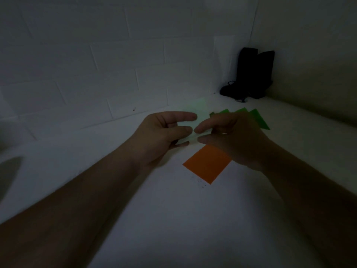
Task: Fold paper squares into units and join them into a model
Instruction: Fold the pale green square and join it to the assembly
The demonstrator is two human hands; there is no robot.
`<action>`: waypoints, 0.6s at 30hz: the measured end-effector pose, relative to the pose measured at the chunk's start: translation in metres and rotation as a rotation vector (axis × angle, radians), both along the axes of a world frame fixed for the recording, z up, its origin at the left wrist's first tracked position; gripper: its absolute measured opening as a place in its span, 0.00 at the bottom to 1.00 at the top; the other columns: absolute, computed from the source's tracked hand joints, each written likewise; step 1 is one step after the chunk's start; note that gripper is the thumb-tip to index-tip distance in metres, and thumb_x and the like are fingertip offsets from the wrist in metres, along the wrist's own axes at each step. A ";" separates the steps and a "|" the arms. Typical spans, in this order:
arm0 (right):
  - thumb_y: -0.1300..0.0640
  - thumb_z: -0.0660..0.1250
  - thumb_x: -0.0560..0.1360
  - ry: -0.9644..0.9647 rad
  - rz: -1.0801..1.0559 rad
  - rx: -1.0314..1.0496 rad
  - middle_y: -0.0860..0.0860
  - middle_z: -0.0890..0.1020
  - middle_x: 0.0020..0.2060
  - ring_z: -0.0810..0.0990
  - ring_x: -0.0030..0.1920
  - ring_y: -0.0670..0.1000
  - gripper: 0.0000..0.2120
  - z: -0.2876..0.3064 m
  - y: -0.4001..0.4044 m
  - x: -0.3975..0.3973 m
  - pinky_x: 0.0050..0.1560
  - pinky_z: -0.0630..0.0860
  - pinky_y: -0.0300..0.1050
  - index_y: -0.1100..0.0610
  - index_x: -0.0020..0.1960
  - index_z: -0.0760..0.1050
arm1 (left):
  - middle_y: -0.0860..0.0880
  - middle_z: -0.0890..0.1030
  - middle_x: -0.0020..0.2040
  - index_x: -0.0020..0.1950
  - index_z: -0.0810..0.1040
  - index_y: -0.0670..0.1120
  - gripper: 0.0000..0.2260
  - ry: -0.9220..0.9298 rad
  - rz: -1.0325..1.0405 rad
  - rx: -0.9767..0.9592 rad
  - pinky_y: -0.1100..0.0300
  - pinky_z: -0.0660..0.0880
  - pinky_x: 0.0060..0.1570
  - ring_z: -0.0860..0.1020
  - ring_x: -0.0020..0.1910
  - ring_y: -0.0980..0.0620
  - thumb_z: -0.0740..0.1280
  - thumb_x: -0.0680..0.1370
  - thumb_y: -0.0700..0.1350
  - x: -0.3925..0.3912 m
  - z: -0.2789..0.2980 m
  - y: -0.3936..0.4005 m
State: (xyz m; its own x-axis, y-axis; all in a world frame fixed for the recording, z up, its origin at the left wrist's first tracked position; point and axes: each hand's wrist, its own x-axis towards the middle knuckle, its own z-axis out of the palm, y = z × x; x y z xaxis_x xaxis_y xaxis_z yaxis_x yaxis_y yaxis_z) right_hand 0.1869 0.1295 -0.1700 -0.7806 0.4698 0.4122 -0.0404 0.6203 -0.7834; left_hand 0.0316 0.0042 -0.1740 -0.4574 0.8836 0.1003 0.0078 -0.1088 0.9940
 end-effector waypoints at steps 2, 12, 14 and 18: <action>0.62 0.77 0.72 0.041 0.008 -0.006 0.38 0.85 0.38 0.84 0.42 0.39 0.10 0.003 -0.001 0.001 0.46 0.77 0.30 0.46 0.43 0.84 | 0.43 0.71 0.36 0.56 0.85 0.46 0.13 -0.004 -0.002 0.022 0.60 0.82 0.48 0.75 0.44 0.42 0.68 0.78 0.31 0.000 -0.001 0.001; 0.66 0.75 0.73 0.180 -0.065 -0.234 0.48 0.87 0.38 0.86 0.40 0.47 0.08 0.001 0.003 -0.002 0.42 0.81 0.38 0.55 0.47 0.82 | 0.36 0.84 0.58 0.62 0.81 0.38 0.15 -0.097 -0.036 0.116 0.58 0.83 0.49 0.86 0.51 0.45 0.68 0.77 0.28 0.004 0.001 0.000; 0.66 0.75 0.73 0.187 -0.092 -0.212 0.48 0.86 0.38 0.85 0.39 0.47 0.09 0.001 0.001 -0.004 0.40 0.82 0.40 0.55 0.48 0.81 | 0.38 0.85 0.58 0.62 0.81 0.40 0.15 -0.085 -0.049 0.132 0.57 0.83 0.52 0.85 0.55 0.43 0.68 0.77 0.28 0.004 0.001 0.000; 0.68 0.75 0.72 0.193 -0.143 -0.192 0.56 0.84 0.38 0.85 0.38 0.57 0.14 0.001 0.001 -0.003 0.38 0.84 0.51 0.54 0.50 0.74 | 0.42 0.86 0.57 0.62 0.80 0.41 0.20 -0.107 -0.087 0.142 0.55 0.83 0.52 0.85 0.56 0.41 0.64 0.76 0.23 0.005 0.003 -0.001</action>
